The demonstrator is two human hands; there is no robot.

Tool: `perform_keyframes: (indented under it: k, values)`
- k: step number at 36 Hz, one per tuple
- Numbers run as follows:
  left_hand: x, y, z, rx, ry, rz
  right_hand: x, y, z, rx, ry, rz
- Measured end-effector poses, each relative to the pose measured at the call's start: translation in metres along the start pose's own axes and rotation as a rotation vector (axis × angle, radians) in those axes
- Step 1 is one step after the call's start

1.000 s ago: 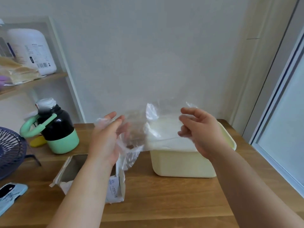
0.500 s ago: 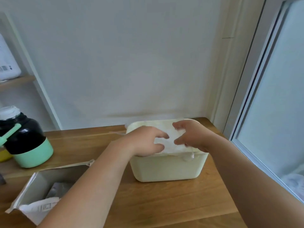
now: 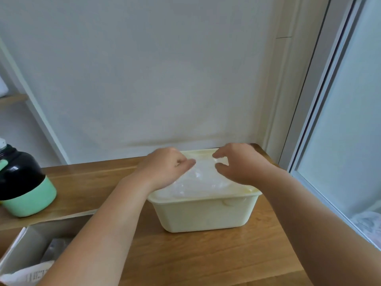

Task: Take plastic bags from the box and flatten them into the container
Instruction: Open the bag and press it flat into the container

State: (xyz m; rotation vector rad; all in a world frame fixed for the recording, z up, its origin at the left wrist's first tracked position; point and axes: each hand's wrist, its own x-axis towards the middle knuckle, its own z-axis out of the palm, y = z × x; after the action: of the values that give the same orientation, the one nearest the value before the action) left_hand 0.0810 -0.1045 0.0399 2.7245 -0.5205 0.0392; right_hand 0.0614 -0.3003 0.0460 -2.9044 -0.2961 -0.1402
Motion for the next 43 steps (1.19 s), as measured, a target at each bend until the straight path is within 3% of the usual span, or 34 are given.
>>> perform_keyframes:
  k: [2, 4, 10, 17, 21, 25, 33, 36, 39, 43]
  values:
    - [0.002, -0.004, 0.002, 0.068, -0.002, 0.090, 0.001, 0.000, -0.001, 0.088, -0.118, 0.006]
    - [0.007, -0.005, 0.006, 0.098, -0.117, 0.125, 0.004, 0.003, 0.002, 0.066, -0.233, 0.028]
    - [0.020, -0.009, 0.015, 0.283, -0.441, 0.018, 0.017, 0.009, 0.021, 0.004, -0.492, 0.063]
    - [0.033, -0.004, 0.034, 0.405, -0.656, -0.037, 0.031, 0.016, 0.041, -0.060, -0.682, 0.050]
    - [0.037, -0.005, 0.044, 0.364, -0.689, -0.046, 0.035, 0.017, 0.048, -0.050, -0.671, 0.046]
    - [0.033, -0.012, 0.038, 0.266, -0.550, -0.053, 0.028, 0.021, 0.043, 0.105, -0.522, 0.116]
    - [-0.010, -0.023, -0.002, -0.170, 0.020, -0.039, 0.003, -0.005, 0.012, 0.297, -0.071, 0.115]
    - [-0.037, -0.033, -0.014, -0.248, 0.137, -0.042, -0.010, -0.033, 0.009, 0.326, 0.058, 0.043]
    - [-0.068, -0.048, -0.024, -0.339, 0.232, -0.083, -0.020, -0.064, 0.016, 0.509, 0.155, -0.017]
    - [-0.114, -0.076, -0.032, -0.319, 0.281, -0.178, -0.029, -0.116, 0.033, 0.687, 0.150, -0.101]
